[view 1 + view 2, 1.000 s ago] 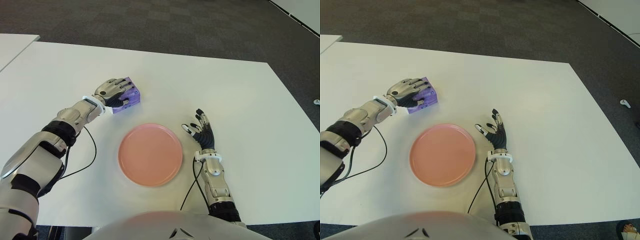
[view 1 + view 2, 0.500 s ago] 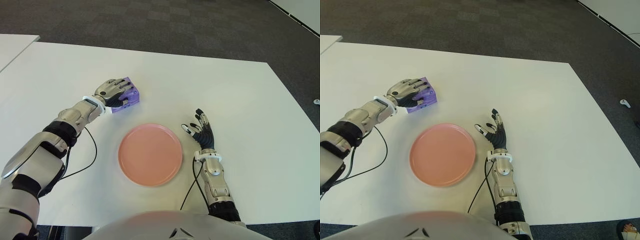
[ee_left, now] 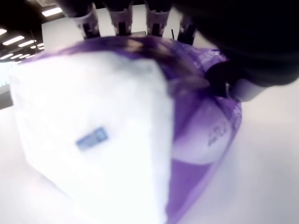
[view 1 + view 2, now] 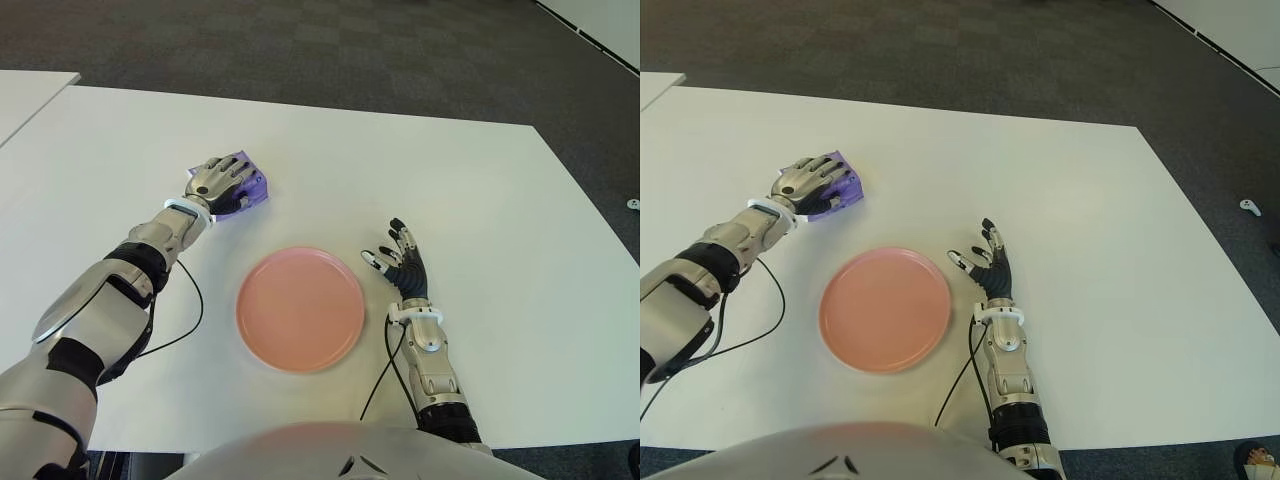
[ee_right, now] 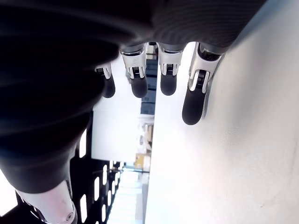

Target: Put the tissue paper into the plate.

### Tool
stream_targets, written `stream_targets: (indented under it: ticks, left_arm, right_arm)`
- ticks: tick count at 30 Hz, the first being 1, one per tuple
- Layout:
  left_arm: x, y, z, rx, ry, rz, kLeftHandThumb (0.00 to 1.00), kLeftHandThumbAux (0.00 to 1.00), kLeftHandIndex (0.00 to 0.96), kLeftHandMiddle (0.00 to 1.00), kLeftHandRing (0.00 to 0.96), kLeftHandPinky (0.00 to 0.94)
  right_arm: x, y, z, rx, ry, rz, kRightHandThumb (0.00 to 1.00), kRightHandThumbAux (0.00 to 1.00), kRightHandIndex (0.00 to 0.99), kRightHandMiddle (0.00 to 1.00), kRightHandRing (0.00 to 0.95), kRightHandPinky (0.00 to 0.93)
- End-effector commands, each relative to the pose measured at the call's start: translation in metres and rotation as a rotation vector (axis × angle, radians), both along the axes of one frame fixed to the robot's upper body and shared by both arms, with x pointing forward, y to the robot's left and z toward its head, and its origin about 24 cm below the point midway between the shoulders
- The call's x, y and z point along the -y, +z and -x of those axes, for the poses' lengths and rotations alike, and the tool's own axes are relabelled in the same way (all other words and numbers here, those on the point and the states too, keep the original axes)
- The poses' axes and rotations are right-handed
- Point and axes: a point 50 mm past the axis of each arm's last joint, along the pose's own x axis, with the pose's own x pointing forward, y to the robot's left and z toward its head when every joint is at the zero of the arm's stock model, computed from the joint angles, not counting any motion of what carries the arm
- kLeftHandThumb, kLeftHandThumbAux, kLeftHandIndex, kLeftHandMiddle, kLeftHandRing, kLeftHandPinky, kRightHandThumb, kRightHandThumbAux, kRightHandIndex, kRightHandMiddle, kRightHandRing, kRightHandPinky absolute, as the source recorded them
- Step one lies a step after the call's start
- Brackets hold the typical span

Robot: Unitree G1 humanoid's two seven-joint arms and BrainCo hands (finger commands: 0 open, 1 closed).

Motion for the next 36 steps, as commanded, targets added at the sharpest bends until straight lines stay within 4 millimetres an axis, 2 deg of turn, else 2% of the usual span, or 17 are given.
stream_targets:
  ticks: [1, 6, 21, 36]
  left_arm:
    - [-0.013, -0.043, 0.027, -0.164, 0.052, -0.074, 0.000, 0.411, 0.000, 0.000, 0.000, 0.000]
    - [-0.017, -0.047, 0.031, -0.169, 0.085, -0.069, 0.000, 0.406, 0.000, 0.000, 0.000, 0.000]
    - [-0.030, -0.047, 0.034, -0.118, 0.147, -0.025, 0.000, 0.441, 0.000, 0.000, 0.000, 0.000]
    - [-0.037, -0.052, 0.041, -0.119, 0.198, 0.034, 0.004, 0.423, 0.000, 0.000, 0.000, 0.000]
  right_arm:
    - [0.001, -0.047, 0.034, -0.264, -0.008, -0.030, 0.000, 0.783, 0.000, 0.000, 0.000, 0.001]
    - [0.002, -0.047, 0.035, -0.265, -0.007, -0.038, 0.000, 0.786, 0.000, 0.000, 0.000, 0.010]
    - [0.004, -0.049, 0.036, -0.267, -0.014, -0.049, 0.097, 0.685, 0.000, 0.000, 0.000, 0.000]
    - [0.008, -0.053, 0.038, -0.277, -0.022, -0.034, 0.098, 0.688, 0.002, 0.000, 0.000, 0.003]
